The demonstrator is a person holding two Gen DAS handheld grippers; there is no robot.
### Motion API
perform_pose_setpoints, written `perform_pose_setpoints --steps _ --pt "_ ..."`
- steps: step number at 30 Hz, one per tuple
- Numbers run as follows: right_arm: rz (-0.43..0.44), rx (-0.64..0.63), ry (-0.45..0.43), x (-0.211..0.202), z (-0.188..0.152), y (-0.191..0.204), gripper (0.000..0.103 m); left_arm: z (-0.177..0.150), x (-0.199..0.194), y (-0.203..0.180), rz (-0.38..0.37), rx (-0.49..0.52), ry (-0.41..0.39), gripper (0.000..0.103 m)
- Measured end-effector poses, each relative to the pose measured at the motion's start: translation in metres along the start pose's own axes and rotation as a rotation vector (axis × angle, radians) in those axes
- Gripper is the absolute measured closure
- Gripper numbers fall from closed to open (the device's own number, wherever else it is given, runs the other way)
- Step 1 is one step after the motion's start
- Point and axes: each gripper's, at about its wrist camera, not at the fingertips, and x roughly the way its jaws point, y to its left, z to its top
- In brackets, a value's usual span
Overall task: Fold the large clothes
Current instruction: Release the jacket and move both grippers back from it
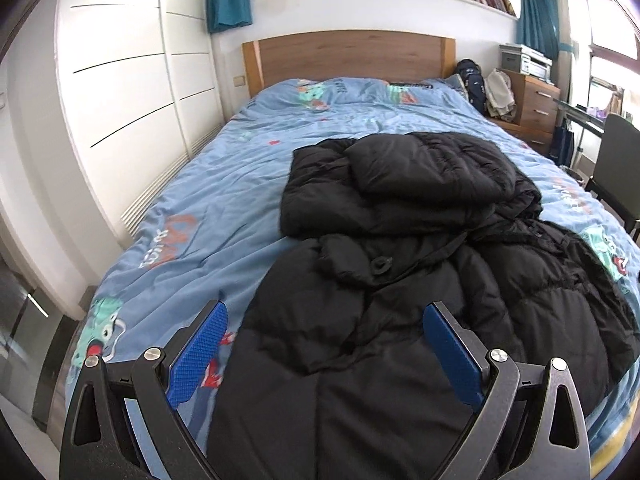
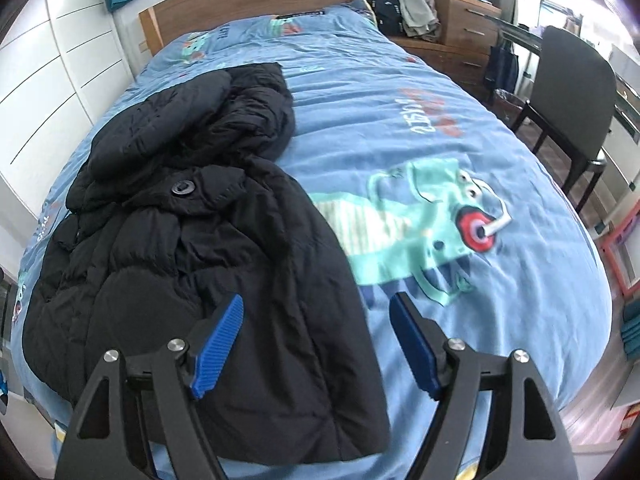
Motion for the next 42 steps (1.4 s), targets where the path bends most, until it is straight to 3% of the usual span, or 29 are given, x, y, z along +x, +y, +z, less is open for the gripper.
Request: perform_pose_setpoints --steps 20,33,37,42 --pt "-0.029 0.106 0.034 0.009 -0.025 -0.063 0.025 -0.039 0.005 0.062 0.149 -0.059 0.122 0.005" --pt "-0.009 0.136 0.045 0.020 -0.033 -0.076 0.024 -0.048 0.011 0.076 0.168 -0.047 0.174 0.005" --pt "-0.002 0.142 0.056 0.023 -0.035 -0.080 0.024 -0.056 0.019 0.090 0.131 -0.102 0.207 0.005" --pt "0.001 0.165 0.061 0.024 -0.037 -0.090 0.023 -0.068 0.028 0.132 0.115 -0.252 0.250 0.005"
